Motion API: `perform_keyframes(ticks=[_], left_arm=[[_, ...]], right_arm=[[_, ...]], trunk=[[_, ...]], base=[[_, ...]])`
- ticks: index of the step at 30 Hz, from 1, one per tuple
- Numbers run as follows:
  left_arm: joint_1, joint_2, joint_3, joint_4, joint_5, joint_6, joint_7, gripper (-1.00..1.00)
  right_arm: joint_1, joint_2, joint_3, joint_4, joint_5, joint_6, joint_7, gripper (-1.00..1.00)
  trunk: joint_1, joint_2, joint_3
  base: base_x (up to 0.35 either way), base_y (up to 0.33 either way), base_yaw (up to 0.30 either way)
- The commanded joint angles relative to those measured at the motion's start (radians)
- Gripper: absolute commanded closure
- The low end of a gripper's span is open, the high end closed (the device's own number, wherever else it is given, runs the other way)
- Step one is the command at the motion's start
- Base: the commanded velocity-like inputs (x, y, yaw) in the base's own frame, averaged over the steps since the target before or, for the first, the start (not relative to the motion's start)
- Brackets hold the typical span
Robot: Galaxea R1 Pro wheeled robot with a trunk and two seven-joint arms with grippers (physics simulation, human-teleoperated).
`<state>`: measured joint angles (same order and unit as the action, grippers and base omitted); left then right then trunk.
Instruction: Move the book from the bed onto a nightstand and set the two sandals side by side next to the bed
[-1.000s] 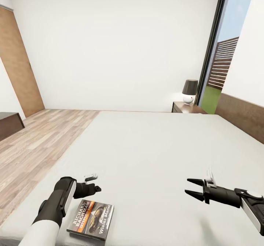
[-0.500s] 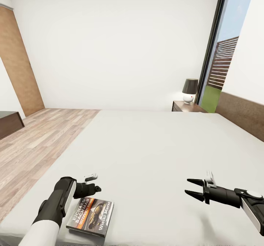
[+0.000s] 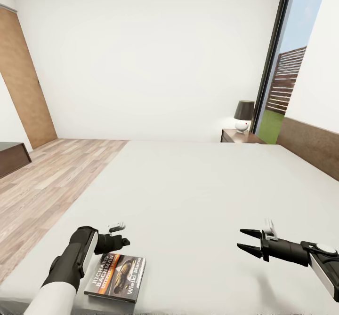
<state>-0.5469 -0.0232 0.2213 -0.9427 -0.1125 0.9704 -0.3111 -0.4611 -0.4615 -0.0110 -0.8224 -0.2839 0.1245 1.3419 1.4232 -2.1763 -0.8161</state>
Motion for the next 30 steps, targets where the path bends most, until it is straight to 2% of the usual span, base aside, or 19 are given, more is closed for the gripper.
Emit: perform_keyframes(ticks=[1,30], left_arm=[[-0.001,-0.001,0.004,-0.001,-0.010,0.004,-0.010,-1.00],[-0.001,-0.001,0.004,-0.001,-0.010,0.002,-0.010,-1.00]], right_arm=[[-0.001,0.000,0.000,0.000,-0.005,0.011,0.003,-1.00],[-0.001,0.000,0.000,-0.001,-0.004,0.009,0.003,-1.00]], trunk=[[0.004,-0.008,-0.004],[0.008,-0.015,-0.007]], base=[[0.000,0.000,0.000],[0.000,0.000,0.000]])
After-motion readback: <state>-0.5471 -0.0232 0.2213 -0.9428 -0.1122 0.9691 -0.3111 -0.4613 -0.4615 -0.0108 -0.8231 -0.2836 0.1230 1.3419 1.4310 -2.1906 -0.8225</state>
